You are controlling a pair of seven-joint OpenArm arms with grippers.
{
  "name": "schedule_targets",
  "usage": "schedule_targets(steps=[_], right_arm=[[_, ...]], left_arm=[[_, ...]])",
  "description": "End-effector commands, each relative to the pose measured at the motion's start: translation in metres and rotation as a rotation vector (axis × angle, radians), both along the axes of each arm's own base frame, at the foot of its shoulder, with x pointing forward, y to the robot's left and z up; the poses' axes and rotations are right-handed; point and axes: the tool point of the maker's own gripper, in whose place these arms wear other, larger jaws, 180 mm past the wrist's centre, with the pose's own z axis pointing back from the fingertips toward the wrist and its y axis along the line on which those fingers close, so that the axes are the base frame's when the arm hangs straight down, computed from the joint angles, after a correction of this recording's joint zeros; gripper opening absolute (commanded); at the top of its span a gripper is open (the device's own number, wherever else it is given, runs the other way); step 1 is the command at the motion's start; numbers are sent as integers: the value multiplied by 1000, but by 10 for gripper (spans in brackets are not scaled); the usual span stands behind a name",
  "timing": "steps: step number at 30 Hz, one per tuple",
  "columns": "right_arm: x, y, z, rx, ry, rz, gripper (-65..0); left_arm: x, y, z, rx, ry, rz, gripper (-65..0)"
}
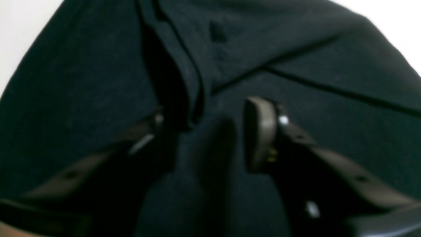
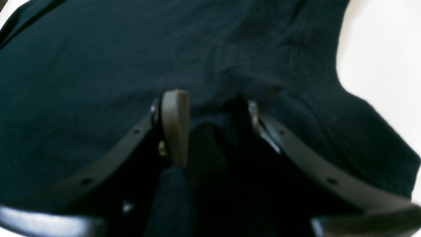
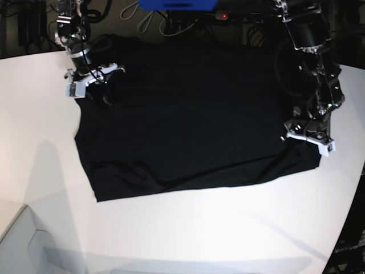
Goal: Layout the t-shirt on the table in an organized manner, then fold the t-shirt properly
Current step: 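Grasp the shirt edge with both grippers near its corners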
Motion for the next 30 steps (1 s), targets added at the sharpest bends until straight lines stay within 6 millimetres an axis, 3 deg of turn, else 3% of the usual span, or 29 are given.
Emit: schedule_targets(steps=[1,4,9,12,14,15,17,20,25,28,30], right_arm=[[1,-3,3,-9,-6,1,-436],[1,-3,3,-9,-8,1,-436],[1,-3,3,-9,-8,1,-436],[1,-8,3,-25,-8,8,-436],[1,-8,3,-25,-8,8,-436],[1,-9,4,-26,-8,8,-436],[1,-9,4,-26,-8,8,-436],[2,-9,4,-28,-11,9,-436],[2,-9,4,-28,-9,9,-436],[2,-9,4,-28,-9,9,-436],[2,-9,4,-28,-9,9,-436]], left_arm=[[12,5,16,14,-54,5,-410],[20,5,23,13,-71,5,-423],[20,5,8,-15,-33,14,-447],[20,5,2,-26,-19,18,-526],[21,4,3,-27,-23,18,-627],[20,4,3,-31,-21,17,-650],[24,3,7,-36,-30,16,-637],[35,3,20,-48,-70,22,-650],[65,-3,69,-142,-234,36,-648],[87,6,102,-185,-329,77,-648],[100,12,110,-207,-349,108,-648]])
